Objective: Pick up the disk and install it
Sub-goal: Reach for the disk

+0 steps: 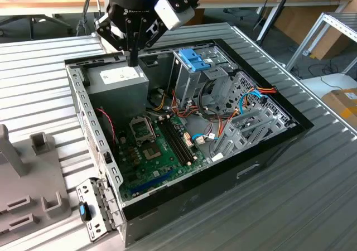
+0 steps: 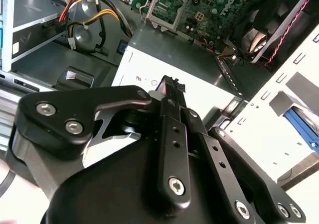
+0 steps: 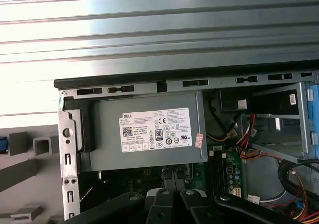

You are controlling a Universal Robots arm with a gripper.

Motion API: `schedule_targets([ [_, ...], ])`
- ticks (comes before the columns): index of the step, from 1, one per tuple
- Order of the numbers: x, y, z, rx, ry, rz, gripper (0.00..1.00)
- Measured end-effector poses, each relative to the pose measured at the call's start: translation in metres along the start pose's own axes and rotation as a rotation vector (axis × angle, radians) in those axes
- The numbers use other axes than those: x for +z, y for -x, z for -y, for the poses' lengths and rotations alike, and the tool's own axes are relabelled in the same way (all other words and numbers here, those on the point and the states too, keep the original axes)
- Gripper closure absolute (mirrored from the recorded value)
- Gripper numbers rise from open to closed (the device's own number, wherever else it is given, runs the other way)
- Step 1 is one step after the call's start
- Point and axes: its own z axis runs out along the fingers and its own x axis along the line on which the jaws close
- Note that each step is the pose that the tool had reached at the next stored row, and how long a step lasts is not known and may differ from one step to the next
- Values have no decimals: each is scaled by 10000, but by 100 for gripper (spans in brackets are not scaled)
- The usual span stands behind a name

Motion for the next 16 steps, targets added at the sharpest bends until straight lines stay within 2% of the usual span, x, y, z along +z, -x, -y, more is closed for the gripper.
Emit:
schedule_targets([
  [6, -1, -58, 4, 0, 1, 8, 89],
  [12, -2, -69, 5, 1, 0, 7, 89],
  [16, -4, -150, 11, 0, 0, 7, 89],
])
